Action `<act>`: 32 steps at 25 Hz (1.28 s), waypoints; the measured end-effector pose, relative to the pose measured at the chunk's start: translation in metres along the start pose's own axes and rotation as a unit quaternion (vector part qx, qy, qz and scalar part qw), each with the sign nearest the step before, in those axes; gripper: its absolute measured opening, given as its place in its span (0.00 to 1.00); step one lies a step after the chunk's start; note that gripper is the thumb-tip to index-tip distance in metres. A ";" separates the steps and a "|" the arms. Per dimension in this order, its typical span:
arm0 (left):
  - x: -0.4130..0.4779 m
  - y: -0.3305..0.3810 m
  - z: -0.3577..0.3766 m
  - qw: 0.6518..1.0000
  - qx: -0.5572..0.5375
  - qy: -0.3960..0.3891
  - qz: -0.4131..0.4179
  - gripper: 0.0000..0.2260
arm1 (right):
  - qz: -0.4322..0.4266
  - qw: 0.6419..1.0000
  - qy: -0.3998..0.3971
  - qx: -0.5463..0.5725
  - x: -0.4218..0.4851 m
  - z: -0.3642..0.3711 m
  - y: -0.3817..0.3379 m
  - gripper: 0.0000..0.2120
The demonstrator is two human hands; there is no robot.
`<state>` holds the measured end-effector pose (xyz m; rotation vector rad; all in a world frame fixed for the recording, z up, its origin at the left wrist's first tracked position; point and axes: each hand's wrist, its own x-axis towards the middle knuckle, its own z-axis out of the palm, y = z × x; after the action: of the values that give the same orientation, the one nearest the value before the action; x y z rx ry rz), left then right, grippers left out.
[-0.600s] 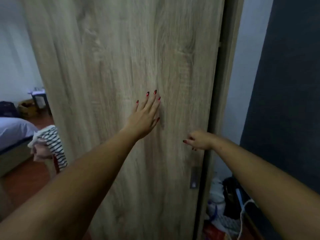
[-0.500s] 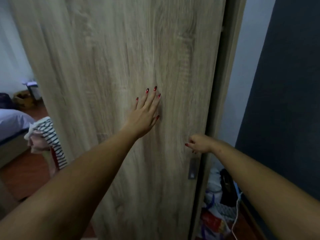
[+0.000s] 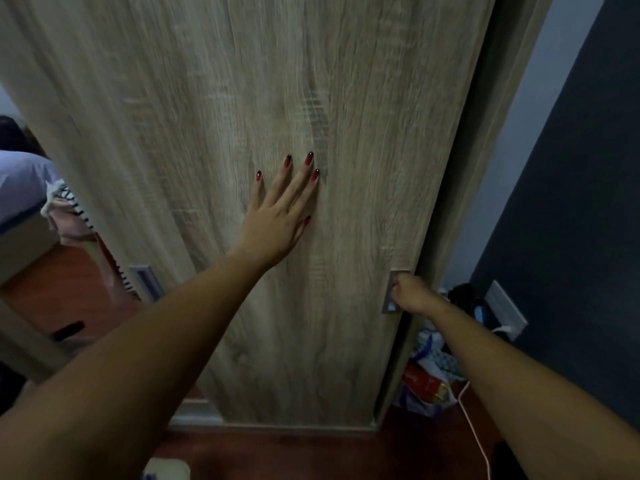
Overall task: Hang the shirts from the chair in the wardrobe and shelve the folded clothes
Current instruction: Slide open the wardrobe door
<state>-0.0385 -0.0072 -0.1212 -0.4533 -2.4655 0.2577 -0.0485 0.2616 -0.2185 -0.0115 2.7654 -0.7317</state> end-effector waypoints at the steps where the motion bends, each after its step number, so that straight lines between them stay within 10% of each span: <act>1: 0.000 -0.001 0.001 1.000 0.004 0.002 -0.004 0.29 | 0.009 1.000 0.011 0.014 0.002 0.002 0.000 0.13; 9: -0.022 -0.033 0.013 0.999 0.021 0.004 -0.045 0.29 | -0.024 0.993 -0.017 0.113 0.008 0.029 -0.019 0.17; 22: -0.102 -0.183 0.043 0.986 -0.005 0.004 -0.168 0.33 | -0.232 0.966 -0.108 -0.034 0.032 0.109 -0.155 0.17; 32: -0.148 -0.247 0.050 0.941 -0.090 0.024 -0.325 0.34 | -0.564 0.723 0.096 -0.387 0.050 0.153 -0.212 0.33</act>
<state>-0.0207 -0.2948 -0.1696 0.2928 -2.4474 -0.2516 -0.0689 -0.0013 -0.2565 -1.9710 2.7613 0.3724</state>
